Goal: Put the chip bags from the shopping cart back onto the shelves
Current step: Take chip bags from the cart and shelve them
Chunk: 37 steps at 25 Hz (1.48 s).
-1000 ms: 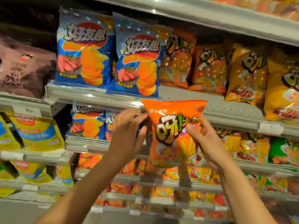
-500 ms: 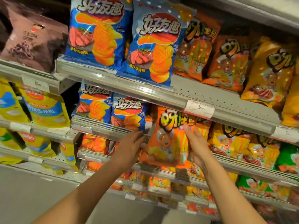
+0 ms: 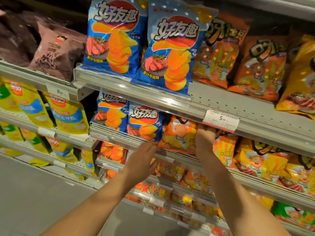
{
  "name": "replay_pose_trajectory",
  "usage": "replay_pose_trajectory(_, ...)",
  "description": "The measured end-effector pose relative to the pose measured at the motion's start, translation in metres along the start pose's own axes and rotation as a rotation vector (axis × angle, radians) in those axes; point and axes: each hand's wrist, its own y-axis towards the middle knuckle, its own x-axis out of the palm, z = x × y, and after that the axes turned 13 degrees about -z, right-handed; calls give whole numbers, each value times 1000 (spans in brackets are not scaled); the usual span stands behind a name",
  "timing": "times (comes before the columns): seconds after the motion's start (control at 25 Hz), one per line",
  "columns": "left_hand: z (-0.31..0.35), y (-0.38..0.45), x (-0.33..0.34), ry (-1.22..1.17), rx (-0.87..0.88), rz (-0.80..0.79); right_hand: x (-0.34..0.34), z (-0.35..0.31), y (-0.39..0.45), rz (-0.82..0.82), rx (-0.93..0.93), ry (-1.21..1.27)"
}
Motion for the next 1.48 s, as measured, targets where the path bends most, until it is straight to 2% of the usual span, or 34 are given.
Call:
replay_pose_trajectory(0.08,1,2,0,76,4,15,-1,5,-2,-70,-9,-118)
replay_pose_trajectory(0.2,0,4,10,109,-74,-32,-1,-9,-6,-138,-136,-226)
replay_pose_trajectory(0.32,-3,3,16,169,-92,-69,-4,-18,-5,-278,-23,-292)
replay_pose_trajectory(0.44,2,6,11,269,-60,-70,-10,-20,8,-289,87,-170)
replay_pose_trajectory(0.56,0,5,9,-27,-143,-55,-14,-18,14,-388,76,-161)
replay_pose_trajectory(0.68,1,6,5,-133,-195,-50,-20,-7,19,-623,-121,54)
replay_pose_trajectory(0.76,1,10,-1,-315,-234,-50,-20,-2,23,-691,-175,123)
replay_pose_trajectory(0.88,1,10,-3,-217,-179,-108,-18,5,28,-599,-140,86)
replay_pose_trajectory(0.96,9,10,-3,-51,-66,5,-24,2,30,-430,-54,26)
replay_pose_trajectory(1.04,19,10,5,99,89,71,-32,-1,36,-269,-45,-79)
replay_pose_trajectory(1.12,27,18,10,57,20,-14,-28,-5,38,-203,-93,-134)
replay_pose_trajectory(1.2,32,24,13,-13,-61,-104,-15,-3,33,-166,-51,-93)
replay_pose_trajectory(1.32,33,22,8,35,-18,11,-13,-1,25,-118,-5,-137)
replay_pose_trajectory(1.4,26,22,-6,118,-131,122,-20,-6,22,-188,10,-253)
replay_pose_trajectory(1.48,13,27,-20,164,-275,121,-20,-9,18,-191,23,-352)
